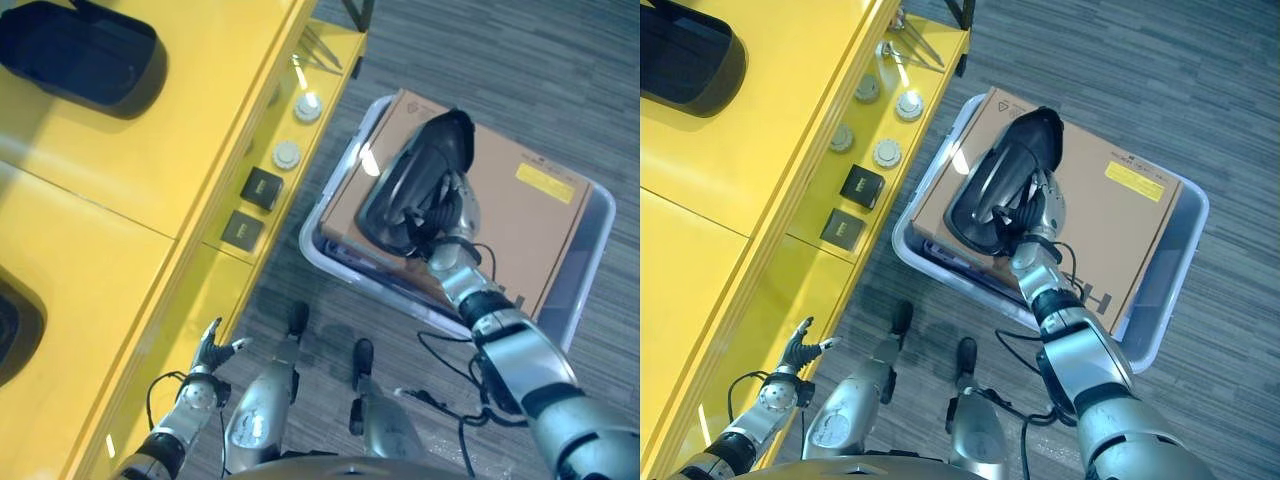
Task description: Move parts from the plastic box to the shelf.
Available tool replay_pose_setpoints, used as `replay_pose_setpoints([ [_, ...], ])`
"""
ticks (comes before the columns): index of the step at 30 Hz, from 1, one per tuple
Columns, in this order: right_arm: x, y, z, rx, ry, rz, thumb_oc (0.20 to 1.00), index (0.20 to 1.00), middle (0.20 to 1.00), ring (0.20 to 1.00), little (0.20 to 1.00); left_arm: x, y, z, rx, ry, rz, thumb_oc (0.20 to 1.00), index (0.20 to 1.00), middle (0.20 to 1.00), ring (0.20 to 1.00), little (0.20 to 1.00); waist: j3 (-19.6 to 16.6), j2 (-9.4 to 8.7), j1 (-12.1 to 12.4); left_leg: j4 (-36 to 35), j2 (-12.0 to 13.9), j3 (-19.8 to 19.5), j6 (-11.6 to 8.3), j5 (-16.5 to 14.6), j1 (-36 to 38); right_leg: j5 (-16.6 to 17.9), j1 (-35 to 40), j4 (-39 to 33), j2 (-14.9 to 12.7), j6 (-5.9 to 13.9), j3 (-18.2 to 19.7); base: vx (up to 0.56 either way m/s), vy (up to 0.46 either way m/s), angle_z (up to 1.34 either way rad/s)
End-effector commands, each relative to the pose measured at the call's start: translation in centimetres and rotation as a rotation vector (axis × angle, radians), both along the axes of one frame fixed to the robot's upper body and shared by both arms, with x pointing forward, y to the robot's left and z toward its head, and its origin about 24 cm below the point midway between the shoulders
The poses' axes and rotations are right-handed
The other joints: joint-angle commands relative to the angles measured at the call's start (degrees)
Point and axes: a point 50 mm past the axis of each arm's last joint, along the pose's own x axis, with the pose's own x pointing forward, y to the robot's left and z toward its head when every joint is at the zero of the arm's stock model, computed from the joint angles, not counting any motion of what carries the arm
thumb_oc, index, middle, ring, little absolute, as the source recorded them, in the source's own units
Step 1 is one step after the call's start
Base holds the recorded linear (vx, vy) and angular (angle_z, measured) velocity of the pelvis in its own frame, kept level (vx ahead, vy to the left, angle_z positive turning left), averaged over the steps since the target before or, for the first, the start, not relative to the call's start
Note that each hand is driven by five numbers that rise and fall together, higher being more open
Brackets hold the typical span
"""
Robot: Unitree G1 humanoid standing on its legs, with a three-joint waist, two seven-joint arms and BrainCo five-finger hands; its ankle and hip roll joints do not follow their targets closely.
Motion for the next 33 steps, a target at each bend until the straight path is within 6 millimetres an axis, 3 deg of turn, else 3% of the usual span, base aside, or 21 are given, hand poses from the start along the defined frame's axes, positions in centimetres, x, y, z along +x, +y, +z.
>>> replay_pose_setpoints([
  [1,-1.1,0.1,-3.5,0.059,0.147,0.006,0.2,0.2,0.2,0.2,0.2,-0.6,-0.1,-0.4,0.0,0.008,0.029,1.0,1.0,1.0,1.0,1.0,-3.2,-0.45,1.4,0.7,1.0,-1.0,-1.56,-5.0,-2.1,1.3,-4.7,0.5,-5.1,2.82,1.3,0.01,-0.013,0.04],
  [2,-1.5,0.2,-4.5,0.076,0.19,0.002,0.2,0.2,0.2,0.2,0.2,-0.7,0.1,-0.6,0.007,0.019,0.031,1.0,1.0,1.0,1.0,1.0,-3.5,-0.44,1.4,0.7,1.1,-1.2,-1.63,-5.0,-1.9,1.2,-4.5,0.4,-5.0,2.81,1.1,0.01,-0.013,0.04],
  [6,-1.9,-0.2,-5.2,0.083,0.216,-0.006,0.2,0.2,0.2,0.2,0.2,-0.7,0.2,-0.5,0.008,0.017,0.032,1.0,1.0,1.0,1.0,1.0,-4.2,-0.52,1.1,0.5,1.3,-1.2,-1.71,-5.1,-1.3,0.9,-3.7,0.3,-5.0,2.77,0.9,0.0,-0.003,0.01],
  [11,-2.4,-1.7,-4.8,0.071,0.179,-0.034,0.2,0.2,0.2,0.2,0.2,-0.6,0.5,-0.2,0.009,-0.001,0.028,1.0,1.0,1.0,1.0,1.0,-5.0,-0.77,0.6,0.4,1.5,-0.9,-1.68,-5.4,-0.3,0.6,-2.9,0.2,-4.9,2.86,1.0,0.0,-0.006,0.0],
  [15,-2.9,-4.0,-1.3,-0.026,0.013,-0.027,0.2,0.2,0.2,0.2,0.2,0.0,1.1,1.4,-0.012,-0.085,0.022,1.0,1.0,1.0,1.0,1.0,-6.7,-1.49,-0.5,0.4,2.0,-0.2,-1.68,-6.1,1.6,-0.1,-1.2,0.2,-4.9,2.81,0.9,0.02,-0.046,-0.01],
  [16,-3.3,-4.9,0.5,-0.084,-0.067,-0.032,0.2,0.2,0.2,0.2,0.2,0.7,1.3,2.5,-0.028,-0.138,0.017,1.0,1.0,1.0,1.0,1.0,-7.6,-1.86,-1.0,0.4,2.2,0.0,-1.62,-6.4,2.6,-0.6,-0.2,0.4,-5.0,2.77,0.8,0.05,-0.07,-0.03],
  [18,-4.1,-6.5,1.9,-0.162,-0.115,-0.052,0.2,0.2,0.2,0.2,0.2,1.5,1.3,3.8,-0.033,-0.196,-0.014,1.0,1.0,1.0,1.0,1.0,-8.7,-2.19,-1.3,0.5,2.4,0.3,-1.72,-6.8,3.8,-1.3,1.0,0.7,-4.9,2.76,0.7,0.05,-0.073,-0.07],
  [20,-4.4,-6.7,2.6,-0.193,-0.142,-0.054,0.2,0.2,0.2,0.2,0.2,1.8,1.3,4.4,-0.039,-0.221,-0.022,1.0,1.0,1.0,1.0,1.0,-9.2,-2.37,-1.3,0.5,2.5,0.4,-1.69,-7.1,4.6,-1.6,1.7,0.8,-4.9,2.76,0.5,0.02,-0.043,-0.04],
  [24,-6.1,-8.2,5.5,-0.392,-0.199,-0.039,0.2,0.2,0.2,0.2,0.2,3.4,1.5,8.3,-0.098,-0.386,-0.06,1.0,1.0,1.0,1.0,1.0,-12.7,-3.3,-2.0,0.9,2.9,1.0,-1.72,-7.9,7.6,-2.8,4.5,1.5,-4.6,2.52,0.4,0.05,-0.062,-0.03],
  [29,-6.5,-8.0,6.1,-0.462,-0.181,0.02,0.2,0.2,0.2,0.2,0.2,4.6,1.0,10.6,-0.116,-0.47,-0.113,1.0,1.0,1.0,1.0,1.0,-14.7,-4.1,-2.6,1.1,3.5,1.5,-1.74,-8.6,9.8,-3.6,6.2,1.8,-4.2,2.33,1.0,0.04,-0.059,-0.09],
  [33,-6.5,-6.8,3.5,-0.321,-0.109,0.074,0.2,0.2,0.2,0.2,0.2,5.4,0.1,11.7,-0.144,-0.512,-0.145,1.0,1.0,1.0,1.0,1.0,-16.2,-4.74,-3.2,1.3,4.0,2.3,-1.38,-9.4,11.8,-4.2,7.3,2.4,-3.8,2.0,2.2,0.01,-0.041,-0.15],
])
